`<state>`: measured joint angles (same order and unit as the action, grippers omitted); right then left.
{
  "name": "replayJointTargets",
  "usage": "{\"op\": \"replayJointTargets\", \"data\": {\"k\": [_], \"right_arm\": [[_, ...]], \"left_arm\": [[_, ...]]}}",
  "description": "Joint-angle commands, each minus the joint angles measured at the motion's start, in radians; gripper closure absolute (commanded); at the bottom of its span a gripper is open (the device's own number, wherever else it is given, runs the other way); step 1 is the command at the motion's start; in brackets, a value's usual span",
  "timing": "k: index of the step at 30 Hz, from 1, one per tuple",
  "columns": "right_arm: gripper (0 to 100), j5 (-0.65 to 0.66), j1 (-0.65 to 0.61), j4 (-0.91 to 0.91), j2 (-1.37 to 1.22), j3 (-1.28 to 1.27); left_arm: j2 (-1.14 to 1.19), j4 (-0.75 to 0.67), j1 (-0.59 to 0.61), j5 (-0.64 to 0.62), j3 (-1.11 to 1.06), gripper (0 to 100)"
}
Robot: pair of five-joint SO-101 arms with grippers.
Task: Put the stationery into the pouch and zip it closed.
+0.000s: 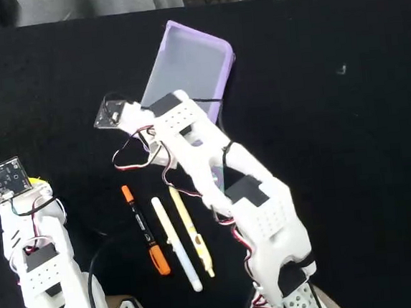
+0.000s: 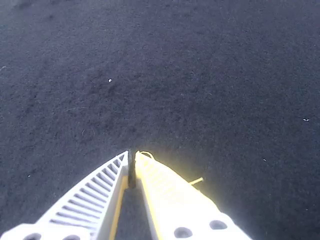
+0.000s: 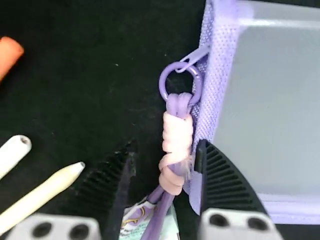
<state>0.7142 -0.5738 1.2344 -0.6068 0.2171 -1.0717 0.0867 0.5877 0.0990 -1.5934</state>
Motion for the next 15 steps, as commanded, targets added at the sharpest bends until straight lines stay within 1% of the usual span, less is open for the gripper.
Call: {"op": "replayJointTargets", "data": {"k": [1, 2, 3, 5, 8, 15], "right_arm": [[93.7, 0.000, -0.068, 0.021, -0.028, -0.022], [97.9, 0.000, -0.066, 0.021, -0.028, -0.022], [99.0, 0.000, -0.066, 0.021, -0.028, -0.024], [96.2, 0.000, -0.066, 0.023, -0.028, -0.027], [98.6, 0.000, -0.066, 0.023, -0.025, -0.027], [98.7, -0.011, 0.014, 0.110, 0.039, 0.045]], "left_arm": [[-0.017, -0.002, -0.010, -0.014, 0.007, 97], [-0.017, -0.002, -0.010, -0.014, 0.007, 97], [-0.017, -0.002, -0.010, -0.014, 0.007, 97], [-0.017, -0.002, -0.010, -0.014, 0.007, 97], [-0.017, -0.002, -0.010, -0.014, 0.007, 97], [-0.017, -0.002, -0.010, -0.014, 0.007, 97]]}}
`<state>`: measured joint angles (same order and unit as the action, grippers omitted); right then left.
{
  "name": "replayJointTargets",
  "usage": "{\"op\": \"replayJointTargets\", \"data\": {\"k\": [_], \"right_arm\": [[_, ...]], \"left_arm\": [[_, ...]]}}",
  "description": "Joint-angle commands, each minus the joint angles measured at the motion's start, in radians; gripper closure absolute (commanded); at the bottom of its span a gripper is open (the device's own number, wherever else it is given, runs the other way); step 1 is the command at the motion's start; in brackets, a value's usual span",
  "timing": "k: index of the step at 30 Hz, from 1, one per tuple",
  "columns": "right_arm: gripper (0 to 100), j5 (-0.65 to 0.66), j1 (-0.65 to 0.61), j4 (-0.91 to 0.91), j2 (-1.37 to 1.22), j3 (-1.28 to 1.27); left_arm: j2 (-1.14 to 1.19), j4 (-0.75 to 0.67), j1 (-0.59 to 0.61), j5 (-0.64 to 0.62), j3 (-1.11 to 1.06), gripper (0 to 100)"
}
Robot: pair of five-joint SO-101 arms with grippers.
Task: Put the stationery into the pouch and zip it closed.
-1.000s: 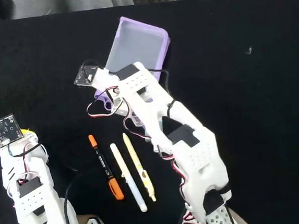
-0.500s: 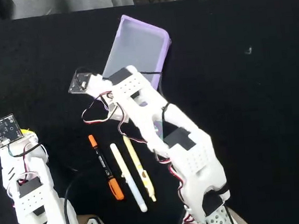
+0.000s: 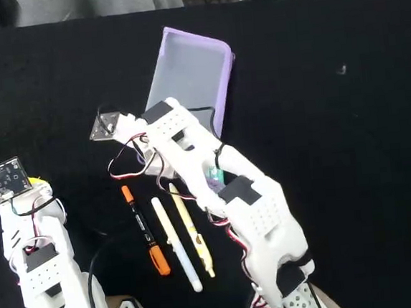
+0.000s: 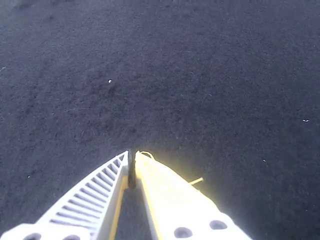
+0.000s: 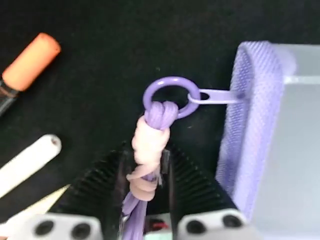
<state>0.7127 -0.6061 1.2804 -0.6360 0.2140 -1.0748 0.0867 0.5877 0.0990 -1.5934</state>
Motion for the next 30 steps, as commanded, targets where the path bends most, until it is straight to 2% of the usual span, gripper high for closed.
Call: {"op": "replayJointTargets", "data": {"k": [1, 8, 16, 21, 27, 30], "right_arm": [[98.7, -0.029, 0.063, 0.066, 0.093, 0.050], [98.7, -0.075, 0.153, 0.068, 0.352, -0.015], [98.7, -0.069, 0.160, 0.003, 0.634, -0.239], [98.7, -0.069, 0.160, -0.084, 0.766, -0.386], [98.7, -0.068, 0.160, -0.126, 0.897, -0.513], [98.7, -0.068, 0.160, -0.147, 0.949, -0.568]], "left_arm": [[-0.014, -0.002, -0.010, -0.014, 0.007, 97], [-0.014, -0.002, -0.062, -0.006, -0.007, 97], [-0.015, -0.002, -0.082, -0.006, 0.002, 95], [-0.015, -0.002, -0.193, -0.008, -0.004, 77], [-0.028, 0.000, -0.406, -0.012, 0.002, 78], [-0.110, 0.002, -0.466, -0.014, -0.007, 77]]}}
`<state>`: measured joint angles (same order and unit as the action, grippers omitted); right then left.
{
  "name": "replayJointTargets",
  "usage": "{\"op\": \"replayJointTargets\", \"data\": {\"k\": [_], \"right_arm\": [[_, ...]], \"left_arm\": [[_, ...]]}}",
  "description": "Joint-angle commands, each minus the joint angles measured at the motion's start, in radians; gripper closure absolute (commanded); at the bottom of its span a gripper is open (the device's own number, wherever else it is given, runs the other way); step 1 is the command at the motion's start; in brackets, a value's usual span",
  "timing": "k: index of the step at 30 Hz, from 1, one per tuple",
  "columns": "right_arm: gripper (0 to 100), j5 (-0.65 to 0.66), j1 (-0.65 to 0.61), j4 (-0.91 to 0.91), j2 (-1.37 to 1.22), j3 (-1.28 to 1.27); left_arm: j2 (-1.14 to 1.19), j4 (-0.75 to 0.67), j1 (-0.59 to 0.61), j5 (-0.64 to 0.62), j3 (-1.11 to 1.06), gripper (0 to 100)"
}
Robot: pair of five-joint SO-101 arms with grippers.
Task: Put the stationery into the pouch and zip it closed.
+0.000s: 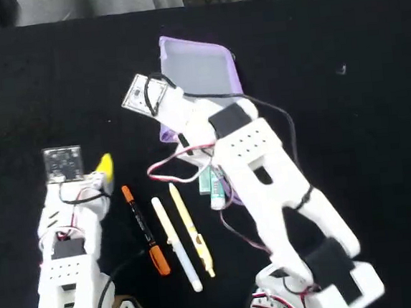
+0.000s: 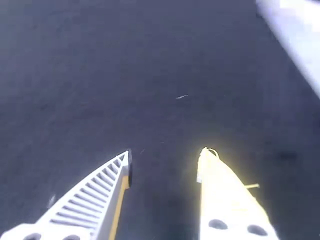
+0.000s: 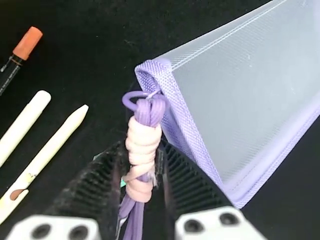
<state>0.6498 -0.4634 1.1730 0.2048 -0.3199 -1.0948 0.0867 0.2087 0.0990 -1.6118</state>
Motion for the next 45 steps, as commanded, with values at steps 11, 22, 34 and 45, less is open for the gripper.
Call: {"op": "replayJointTargets", "data": {"k": [11, 22, 34, 45], "right_arm": [[98.7, -0.005, 0.012, -0.044, 0.245, -0.128], [98.7, -0.008, 0.009, -0.038, 0.274, -0.136], [98.7, -0.012, -0.092, -0.015, 0.274, -0.134], [98.7, -0.012, -0.092, -0.008, 0.275, -0.136]], "left_arm": [[-0.690, 0.241, -0.401, -0.084, -0.084, 77], [-0.684, 0.348, -0.352, -0.083, -0.038, 77], [-0.678, 0.353, -0.335, -0.048, -0.024, 77], [-0.428, 0.394, -0.363, -0.051, 0.130, 77]]}}
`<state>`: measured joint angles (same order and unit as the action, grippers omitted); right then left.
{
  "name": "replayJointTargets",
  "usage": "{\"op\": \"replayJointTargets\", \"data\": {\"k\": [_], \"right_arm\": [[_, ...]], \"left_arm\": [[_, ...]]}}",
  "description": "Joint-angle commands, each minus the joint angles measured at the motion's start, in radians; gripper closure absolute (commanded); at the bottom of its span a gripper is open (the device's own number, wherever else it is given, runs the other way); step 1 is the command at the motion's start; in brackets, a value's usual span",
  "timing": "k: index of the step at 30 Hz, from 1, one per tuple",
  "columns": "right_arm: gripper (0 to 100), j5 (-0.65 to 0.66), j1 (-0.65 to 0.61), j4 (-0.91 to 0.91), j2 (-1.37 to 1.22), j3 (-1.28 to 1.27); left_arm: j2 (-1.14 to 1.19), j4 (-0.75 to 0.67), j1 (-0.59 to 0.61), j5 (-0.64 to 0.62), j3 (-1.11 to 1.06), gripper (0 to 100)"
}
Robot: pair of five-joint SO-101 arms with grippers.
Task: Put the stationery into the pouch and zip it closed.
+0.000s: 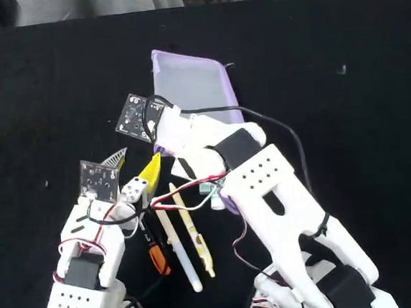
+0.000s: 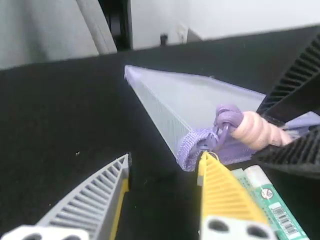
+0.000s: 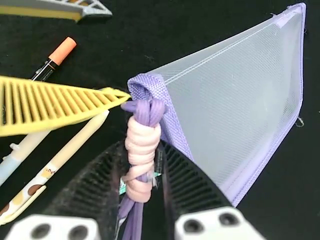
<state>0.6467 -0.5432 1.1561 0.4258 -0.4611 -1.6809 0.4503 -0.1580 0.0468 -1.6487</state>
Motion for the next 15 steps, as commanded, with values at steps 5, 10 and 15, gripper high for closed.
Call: {"op": "replayJointTargets", "data": {"k": [5, 10, 15], "right_arm": [[98.7, -0.009, -0.011, 0.015, 0.054, 0.005], [98.7, -0.006, -0.011, 0.028, 0.054, 0.005], [98.7, -0.003, -0.008, 0.028, 0.054, 0.005]], "left_arm": [[0.466, -0.032, 0.044, -0.077, 0.306, 77], [0.601, -0.137, 0.041, -0.089, 0.332, 77], [0.605, -0.147, 0.007, -0.089, 0.331, 77]]}}
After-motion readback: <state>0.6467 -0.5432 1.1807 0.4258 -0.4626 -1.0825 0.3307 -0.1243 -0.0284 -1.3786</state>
